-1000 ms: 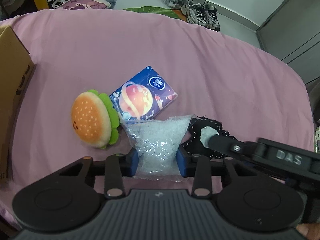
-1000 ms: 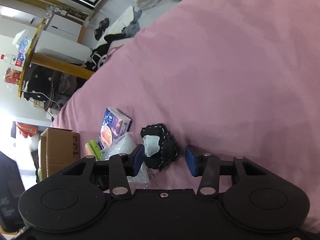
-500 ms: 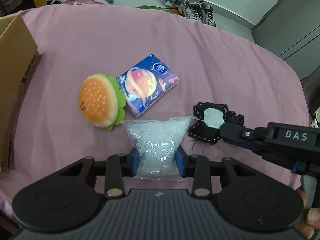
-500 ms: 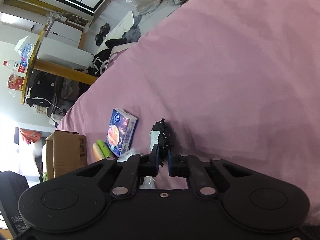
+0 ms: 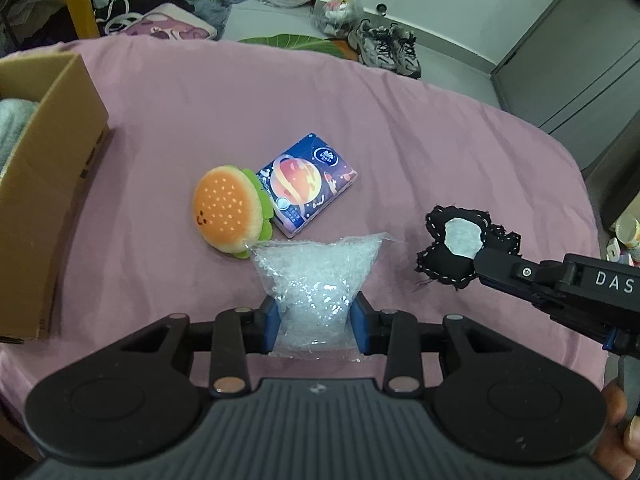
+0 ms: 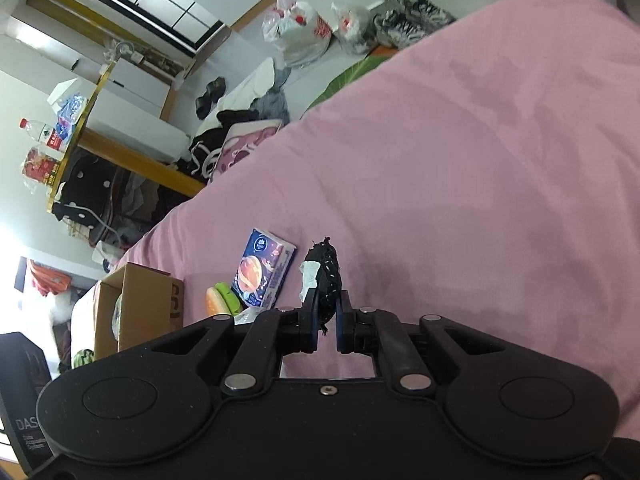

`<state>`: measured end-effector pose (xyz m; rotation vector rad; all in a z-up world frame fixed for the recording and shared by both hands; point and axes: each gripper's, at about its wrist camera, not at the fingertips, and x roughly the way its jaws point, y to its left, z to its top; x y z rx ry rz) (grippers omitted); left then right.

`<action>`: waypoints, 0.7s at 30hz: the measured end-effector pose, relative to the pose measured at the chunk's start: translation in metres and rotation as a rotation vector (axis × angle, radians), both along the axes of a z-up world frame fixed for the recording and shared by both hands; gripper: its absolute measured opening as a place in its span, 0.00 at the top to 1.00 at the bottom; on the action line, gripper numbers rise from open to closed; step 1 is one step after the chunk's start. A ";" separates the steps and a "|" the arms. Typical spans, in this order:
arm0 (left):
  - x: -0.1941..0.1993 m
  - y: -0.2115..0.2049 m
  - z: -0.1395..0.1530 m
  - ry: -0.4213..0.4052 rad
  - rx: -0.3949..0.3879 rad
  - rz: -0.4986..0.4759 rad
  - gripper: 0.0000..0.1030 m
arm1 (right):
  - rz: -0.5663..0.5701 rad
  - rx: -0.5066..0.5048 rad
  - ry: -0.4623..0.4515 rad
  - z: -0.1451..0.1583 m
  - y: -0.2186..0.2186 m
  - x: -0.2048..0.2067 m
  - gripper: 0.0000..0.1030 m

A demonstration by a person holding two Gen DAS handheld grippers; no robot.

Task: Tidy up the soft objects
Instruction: 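Carry the bubble bag with the left gripper over the box while the right gripper carries the lace cloth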

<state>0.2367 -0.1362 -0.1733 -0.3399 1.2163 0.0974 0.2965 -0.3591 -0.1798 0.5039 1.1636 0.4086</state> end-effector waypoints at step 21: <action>-0.023 -0.003 0.079 -0.130 0.030 -0.137 0.66 | -0.074 -0.075 -0.130 0.072 -0.003 -0.038 0.92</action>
